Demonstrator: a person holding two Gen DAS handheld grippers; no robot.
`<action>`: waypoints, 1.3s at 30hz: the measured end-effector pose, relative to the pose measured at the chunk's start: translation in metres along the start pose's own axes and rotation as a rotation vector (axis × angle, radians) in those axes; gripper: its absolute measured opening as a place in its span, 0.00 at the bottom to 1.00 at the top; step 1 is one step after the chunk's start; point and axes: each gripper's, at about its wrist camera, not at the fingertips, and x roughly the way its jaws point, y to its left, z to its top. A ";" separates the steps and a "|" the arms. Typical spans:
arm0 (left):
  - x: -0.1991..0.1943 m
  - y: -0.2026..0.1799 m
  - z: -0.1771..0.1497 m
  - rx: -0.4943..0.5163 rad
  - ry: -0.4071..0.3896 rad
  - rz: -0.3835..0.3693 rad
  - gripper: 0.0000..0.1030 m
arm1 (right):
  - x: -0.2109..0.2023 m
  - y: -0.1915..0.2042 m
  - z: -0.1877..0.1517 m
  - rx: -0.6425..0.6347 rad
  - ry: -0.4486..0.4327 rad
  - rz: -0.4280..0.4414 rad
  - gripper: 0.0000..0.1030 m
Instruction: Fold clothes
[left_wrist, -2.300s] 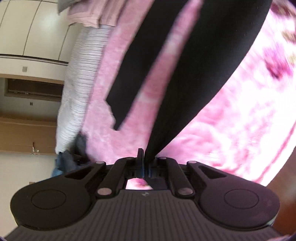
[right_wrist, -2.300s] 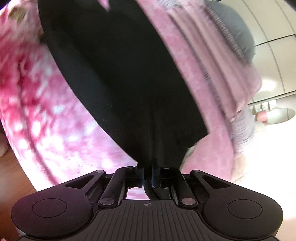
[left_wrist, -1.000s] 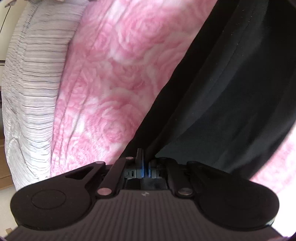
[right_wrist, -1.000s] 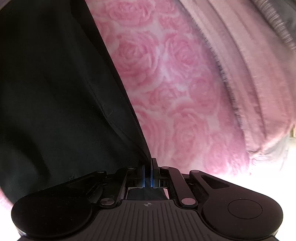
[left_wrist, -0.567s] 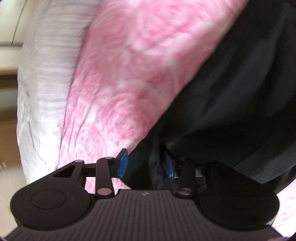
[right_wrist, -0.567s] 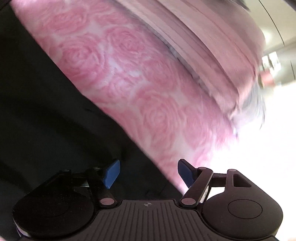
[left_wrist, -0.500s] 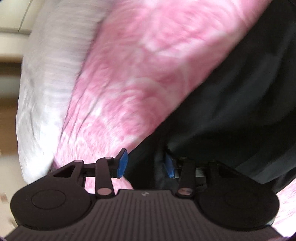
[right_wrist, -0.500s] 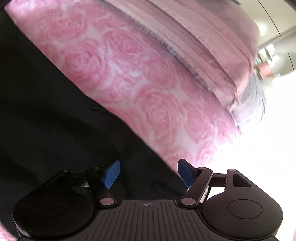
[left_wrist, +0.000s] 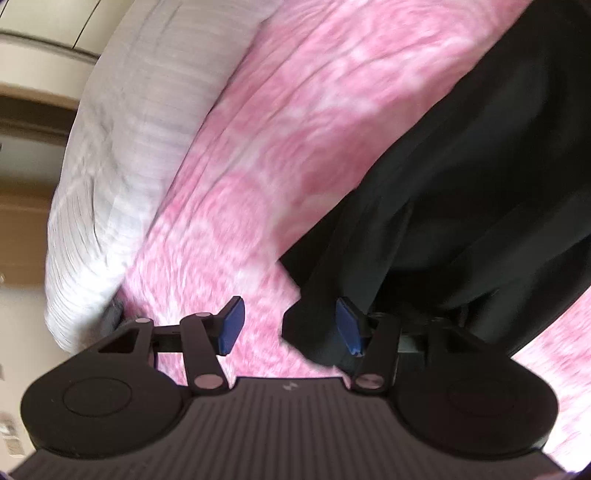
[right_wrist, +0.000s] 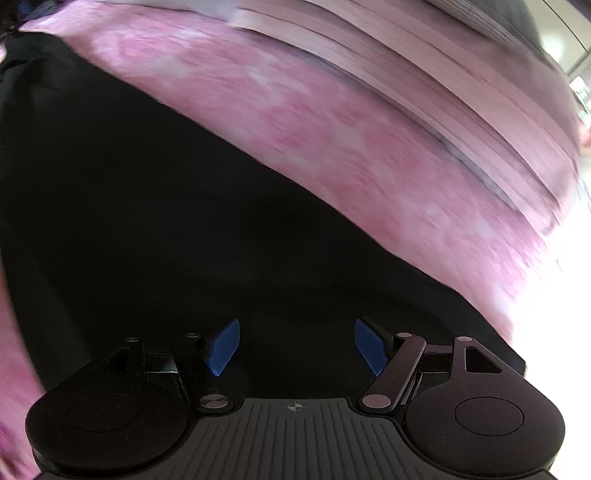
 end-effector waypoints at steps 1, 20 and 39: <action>0.003 0.005 -0.009 0.001 -0.024 -0.012 0.49 | -0.004 0.015 0.008 0.001 -0.004 0.003 0.70; -0.010 -0.044 -0.133 0.458 -0.535 -0.199 0.49 | -0.032 0.345 0.173 -0.277 -0.150 0.123 0.70; 0.013 -0.032 -0.162 0.497 -0.463 -0.127 0.04 | -0.021 0.345 0.177 -0.426 -0.108 0.169 0.05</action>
